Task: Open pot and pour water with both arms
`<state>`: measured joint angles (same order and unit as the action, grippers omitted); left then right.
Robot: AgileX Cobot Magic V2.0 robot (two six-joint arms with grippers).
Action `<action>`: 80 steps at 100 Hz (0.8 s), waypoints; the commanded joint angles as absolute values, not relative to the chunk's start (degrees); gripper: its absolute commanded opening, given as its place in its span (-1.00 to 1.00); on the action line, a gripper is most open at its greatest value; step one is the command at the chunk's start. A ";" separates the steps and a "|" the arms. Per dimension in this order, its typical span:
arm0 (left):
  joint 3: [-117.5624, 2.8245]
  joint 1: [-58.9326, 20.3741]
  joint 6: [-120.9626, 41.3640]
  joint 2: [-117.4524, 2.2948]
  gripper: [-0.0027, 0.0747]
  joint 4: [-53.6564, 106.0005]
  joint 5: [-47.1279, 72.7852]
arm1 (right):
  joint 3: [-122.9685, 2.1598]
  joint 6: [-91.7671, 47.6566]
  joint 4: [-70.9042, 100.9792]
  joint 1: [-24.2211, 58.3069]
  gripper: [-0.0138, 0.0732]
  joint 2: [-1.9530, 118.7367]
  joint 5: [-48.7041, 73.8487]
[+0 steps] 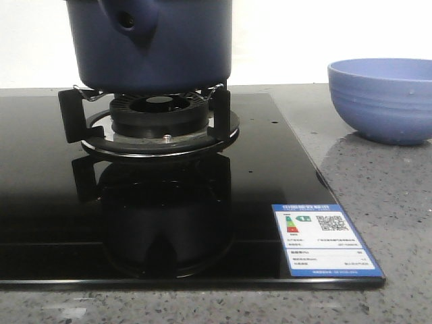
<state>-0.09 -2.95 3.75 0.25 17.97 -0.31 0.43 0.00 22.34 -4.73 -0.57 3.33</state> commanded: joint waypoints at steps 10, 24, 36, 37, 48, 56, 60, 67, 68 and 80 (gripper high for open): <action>1.73 -3.52 4.01 1.76 -0.98 31.95 -5.20 | 1.47 0.00 33.62 -4.75 -0.83 -1.60 -0.57; -0.53 -3.52 4.01 1.76 -0.98 38.53 -3.91 | -2.97 -0.92 34.05 -4.75 -0.82 -1.60 5.02; -6.30 -3.52 3.89 0.77 -0.98 34.67 1.44 | -9.24 -4.77 31.77 -4.75 -0.82 0.19 11.79; -6.76 -3.52 3.89 0.58 -0.98 33.66 1.90 | -9.66 -5.44 31.56 -4.75 -0.82 0.39 12.65; -15.19 -3.52 1.25 -4.30 -0.98 26.76 11.15 | -17.04 -9.62 27.79 -4.75 -0.82 5.82 20.49; -21.36 -3.52 -2.48 -9.57 -0.98 25.43 16.99 | -22.56 -13.18 24.59 -4.75 -0.82 11.29 26.92; -24.65 -3.52 -5.67 -12.65 -0.98 25.43 20.21 | -25.49 -14.44 23.38 -4.34 -0.82 14.34 30.14; -29.76 -3.52 -10.33 -17.41 -0.98 25.43 25.40 | -29.48 -14.44 22.25 -3.65 -0.82 19.02 33.48; -30.22 -3.52 -10.88 -17.86 -0.98 25.43 26.34 | -30.15 -14.44 22.25 -3.60 -0.82 19.46 33.73; -36.00 -5.10 -12.27 -23.45 -0.98 26.24 29.76 | -34.42 -14.44 22.17 -1.70 -0.82 25.31 36.06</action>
<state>-31.42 -3.60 -10.50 -19.82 24.98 30.41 -30.07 -13.43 22.37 -2.76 21.48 37.30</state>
